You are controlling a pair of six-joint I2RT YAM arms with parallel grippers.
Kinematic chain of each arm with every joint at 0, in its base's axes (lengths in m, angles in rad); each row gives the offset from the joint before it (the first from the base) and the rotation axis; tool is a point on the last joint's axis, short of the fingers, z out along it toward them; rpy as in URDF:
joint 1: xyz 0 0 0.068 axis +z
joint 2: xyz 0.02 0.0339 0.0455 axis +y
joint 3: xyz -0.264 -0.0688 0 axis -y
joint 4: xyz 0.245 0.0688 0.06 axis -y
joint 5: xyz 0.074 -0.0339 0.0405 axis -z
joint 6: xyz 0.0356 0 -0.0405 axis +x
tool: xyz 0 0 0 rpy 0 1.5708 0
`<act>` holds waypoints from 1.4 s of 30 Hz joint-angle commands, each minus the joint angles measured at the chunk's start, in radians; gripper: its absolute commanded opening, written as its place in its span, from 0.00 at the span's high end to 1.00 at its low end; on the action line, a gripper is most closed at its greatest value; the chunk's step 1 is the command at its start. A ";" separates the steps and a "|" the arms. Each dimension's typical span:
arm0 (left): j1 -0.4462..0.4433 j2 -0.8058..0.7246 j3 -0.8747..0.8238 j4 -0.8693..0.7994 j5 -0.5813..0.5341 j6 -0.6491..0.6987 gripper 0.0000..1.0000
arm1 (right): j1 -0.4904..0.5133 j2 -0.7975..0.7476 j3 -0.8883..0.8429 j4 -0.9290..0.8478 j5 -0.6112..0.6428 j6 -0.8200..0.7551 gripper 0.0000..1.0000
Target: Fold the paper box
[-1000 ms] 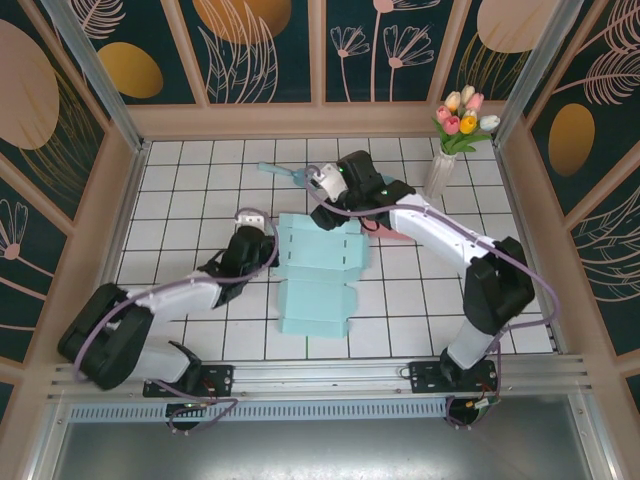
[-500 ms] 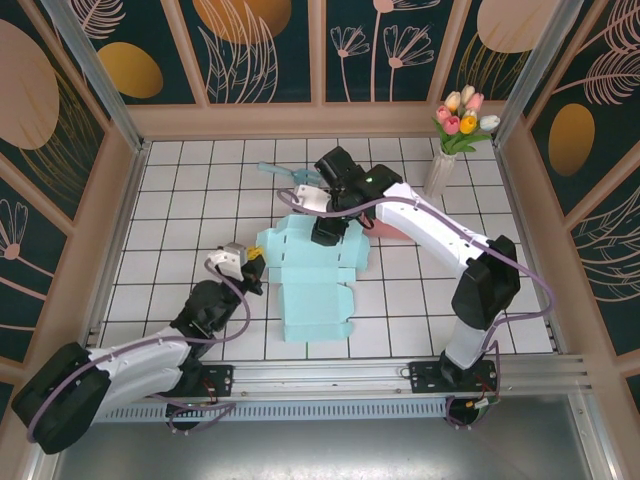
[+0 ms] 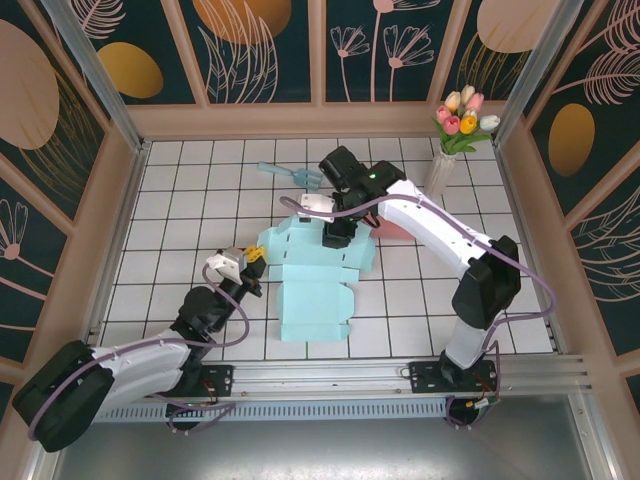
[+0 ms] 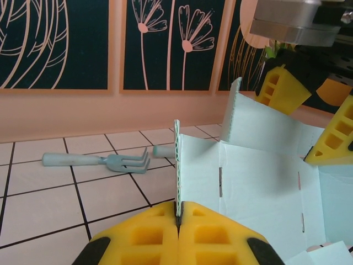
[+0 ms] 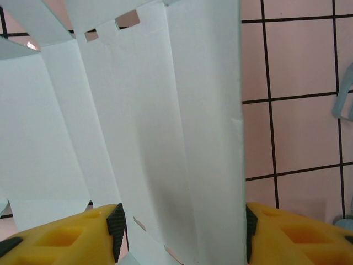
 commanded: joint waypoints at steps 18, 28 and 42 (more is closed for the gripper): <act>-0.005 -0.010 -0.012 0.057 0.007 0.011 1.00 | -0.111 0.004 0.008 -0.101 -0.138 -0.066 0.81; -0.005 -0.044 -0.018 0.044 -0.002 -0.004 1.00 | -0.095 0.041 -0.016 -0.099 -0.126 -0.073 1.00; -0.004 -0.261 0.052 -0.449 -0.427 -0.281 0.56 | -0.016 -0.144 -0.244 0.242 0.209 -0.148 1.00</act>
